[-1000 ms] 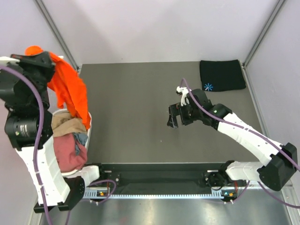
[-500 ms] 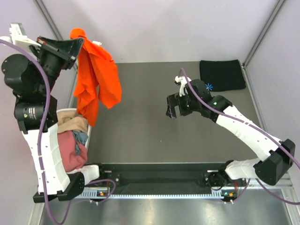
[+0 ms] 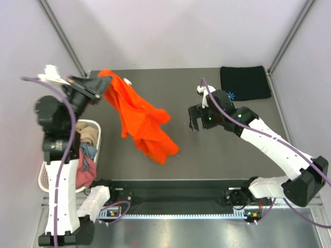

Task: Fold and stack the t-shirts
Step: Grab the tshirt from the pile, then move the tshirt to the center of the board

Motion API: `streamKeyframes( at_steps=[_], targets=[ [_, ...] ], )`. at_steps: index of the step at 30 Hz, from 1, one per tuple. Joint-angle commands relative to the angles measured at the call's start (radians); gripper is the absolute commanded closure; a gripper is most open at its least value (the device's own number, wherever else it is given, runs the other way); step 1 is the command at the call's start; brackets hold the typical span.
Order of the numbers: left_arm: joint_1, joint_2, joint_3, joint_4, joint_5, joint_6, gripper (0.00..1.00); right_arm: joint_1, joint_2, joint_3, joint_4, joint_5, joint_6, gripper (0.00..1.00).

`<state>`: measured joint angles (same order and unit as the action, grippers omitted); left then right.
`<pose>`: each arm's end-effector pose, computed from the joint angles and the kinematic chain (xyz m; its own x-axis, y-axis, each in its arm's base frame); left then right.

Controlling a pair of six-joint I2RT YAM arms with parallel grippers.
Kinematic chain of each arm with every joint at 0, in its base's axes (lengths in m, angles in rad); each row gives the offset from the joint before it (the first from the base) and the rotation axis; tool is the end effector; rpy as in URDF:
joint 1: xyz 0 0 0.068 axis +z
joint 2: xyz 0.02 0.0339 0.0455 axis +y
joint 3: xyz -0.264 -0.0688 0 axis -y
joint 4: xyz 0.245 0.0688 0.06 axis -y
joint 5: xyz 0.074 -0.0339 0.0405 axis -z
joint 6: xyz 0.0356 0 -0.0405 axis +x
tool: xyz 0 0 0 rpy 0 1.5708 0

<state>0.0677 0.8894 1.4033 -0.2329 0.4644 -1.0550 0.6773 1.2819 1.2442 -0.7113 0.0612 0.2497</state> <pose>0.1400 -0.0065 0.5206 -0.1844 -0.7921 -0.5819 0.4226 0.4707 -0.7745 0.2134 0.1688 0.3427 -0.6601 -0.2143 -0.7199 -0.4412 0.8863 0.1406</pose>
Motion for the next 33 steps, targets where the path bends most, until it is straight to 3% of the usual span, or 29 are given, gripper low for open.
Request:
streamKeyframes(
  at_steps=[1, 5, 6, 9, 12, 13, 14, 16, 19, 22, 23, 25, 29, 33],
  targets=[
    [-0.064, -0.03, -0.209, 0.081, 0.007, -0.016, 1.0, -0.004, -0.068, -0.066, -0.037, 0.049, -0.009, 0.0],
    [-0.303, 0.034, -0.282, -0.058, -0.143, 0.122, 0.98, -0.002, -0.081, -0.127, -0.019, -0.047, 0.011, 0.0],
    [-0.413, 0.064, -0.265, -0.106, -0.185, 0.142, 0.94, 0.001, -0.075, -0.135, -0.011, -0.057, 0.02, 0.0],
    [-0.534, 0.212, -0.145, -0.26, -0.26, 0.222, 0.84, 0.021, -0.049, -0.14, 0.012, -0.173, 0.028, 0.0],
    [-0.569, 0.296, -0.026, -0.415, -0.36, 0.3, 0.42, 0.042, -0.013, -0.126, 0.076, -0.265, 0.051, 0.0],
    [-0.569, 0.315, 0.002, -0.458, -0.392, 0.337, 0.36, 0.042, 0.005, -0.123, 0.094, -0.282, 0.063, 0.0],
    [-0.569, 0.316, 0.023, -0.48, -0.424, 0.36, 0.14, 0.042, 0.013, -0.123, 0.113, -0.32, 0.075, 0.0],
    [-0.569, 0.293, 0.055, -0.535, -0.466, 0.403, 0.01, 0.042, 0.045, -0.121, 0.171, -0.353, 0.108, 0.0],
    [-0.568, 0.263, 0.05, -0.618, -0.558, 0.406, 0.01, 0.042, 0.111, -0.095, 0.194, -0.377, 0.129, 0.0],
    [-0.568, 0.261, -0.055, -0.632, -0.48, 0.408, 0.05, 0.042, 0.186, -0.065, 0.194, -0.389, 0.129, 0.0],
    [-0.568, 0.267, -0.084, -0.637, -0.469, 0.409, 0.12, 0.042, 0.204, -0.058, 0.182, -0.385, 0.132, 0.0],
    [-0.569, 0.281, -0.186, -0.62, -0.356, 0.391, 0.15, 0.042, 0.244, -0.045, 0.165, -0.373, 0.129, 0.0],
    [-0.569, 0.284, -0.351, -0.525, -0.336, 0.394, 0.14, 0.016, 0.255, -0.045, 0.102, -0.249, 0.16, 0.0],
    [-0.569, 0.435, -0.327, -0.563, -0.377, 0.457, 0.18, -0.067, 0.254, -0.094, 0.096, -0.29, 0.175, 0.08]
  ],
)
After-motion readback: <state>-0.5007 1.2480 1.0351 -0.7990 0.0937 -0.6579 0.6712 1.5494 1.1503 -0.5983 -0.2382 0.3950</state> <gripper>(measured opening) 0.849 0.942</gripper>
